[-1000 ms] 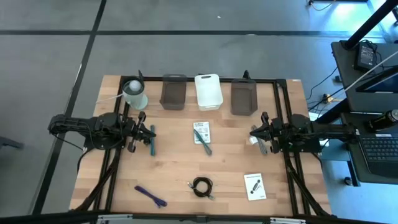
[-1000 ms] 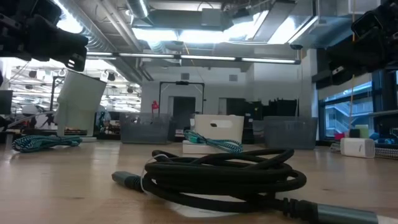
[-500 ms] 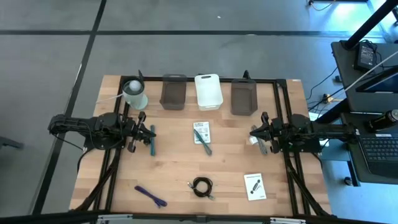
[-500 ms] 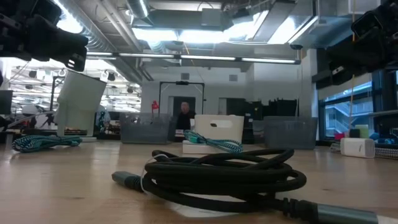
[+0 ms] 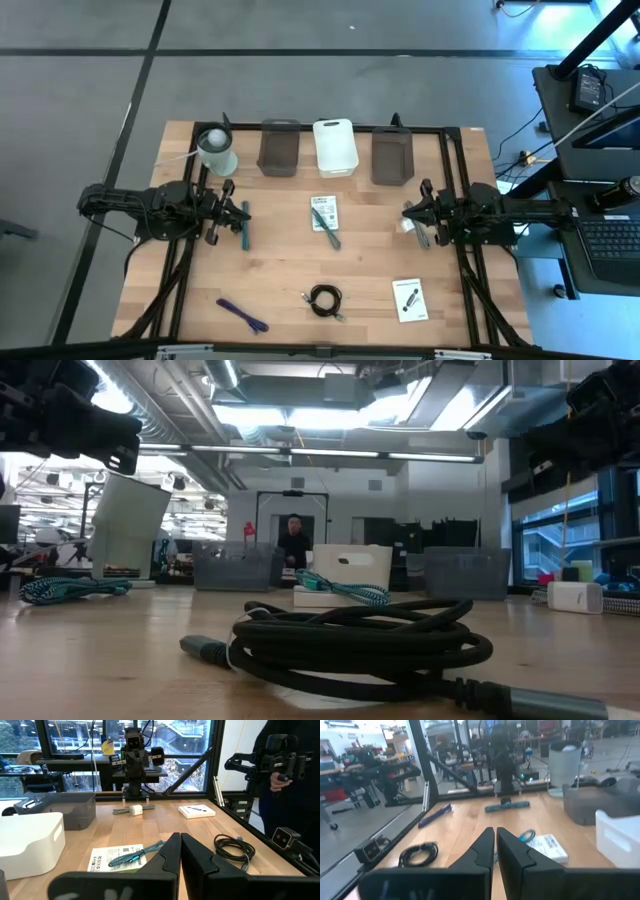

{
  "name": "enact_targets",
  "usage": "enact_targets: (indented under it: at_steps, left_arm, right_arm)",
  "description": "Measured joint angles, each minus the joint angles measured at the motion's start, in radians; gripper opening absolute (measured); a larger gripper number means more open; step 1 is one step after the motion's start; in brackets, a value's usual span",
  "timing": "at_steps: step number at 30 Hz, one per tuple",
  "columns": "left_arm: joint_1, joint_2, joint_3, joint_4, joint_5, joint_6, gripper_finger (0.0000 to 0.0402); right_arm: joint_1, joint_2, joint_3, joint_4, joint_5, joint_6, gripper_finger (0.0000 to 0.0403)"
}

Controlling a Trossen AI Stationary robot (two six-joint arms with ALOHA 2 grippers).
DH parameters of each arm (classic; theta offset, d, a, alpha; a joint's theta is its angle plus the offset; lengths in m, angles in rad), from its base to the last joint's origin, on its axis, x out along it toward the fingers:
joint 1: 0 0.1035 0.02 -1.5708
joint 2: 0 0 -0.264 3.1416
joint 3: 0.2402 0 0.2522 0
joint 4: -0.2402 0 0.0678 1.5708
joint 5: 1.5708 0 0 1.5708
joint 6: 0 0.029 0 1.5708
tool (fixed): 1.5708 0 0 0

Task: Pick and place items into bin
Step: Put the white charger adapter into the right black bin

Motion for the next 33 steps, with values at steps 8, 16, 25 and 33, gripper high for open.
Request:
enact_targets:
  at_steps: [8, 16, 25, 33]
  left_arm:
    - [0.000, 0.000, 0.000, 0.000, 0.000, 0.000, 0.0006]
    - [0.000, 0.000, 0.000, 0.000, 0.000, 0.000, 0.0006]
    - [0.000, 0.000, 0.000, 0.000, 0.000, 0.000, 0.0006]
    - [0.000, 0.000, 0.000, 0.000, 0.000, 0.000, 0.0006]
  right_arm:
    - [0.000, 0.006, 0.001, 0.159, 0.085, 0.002, 0.0015]
    - [0.000, 0.185, 0.164, 0.139, 0.346, -0.052, 0.0003]
    - [0.000, 0.612, 0.587, -0.210, 0.571, 0.060, 0.0001]
    - [0.000, 1.008, 1.018, -0.781, 0.634, 0.382, 0.0001]
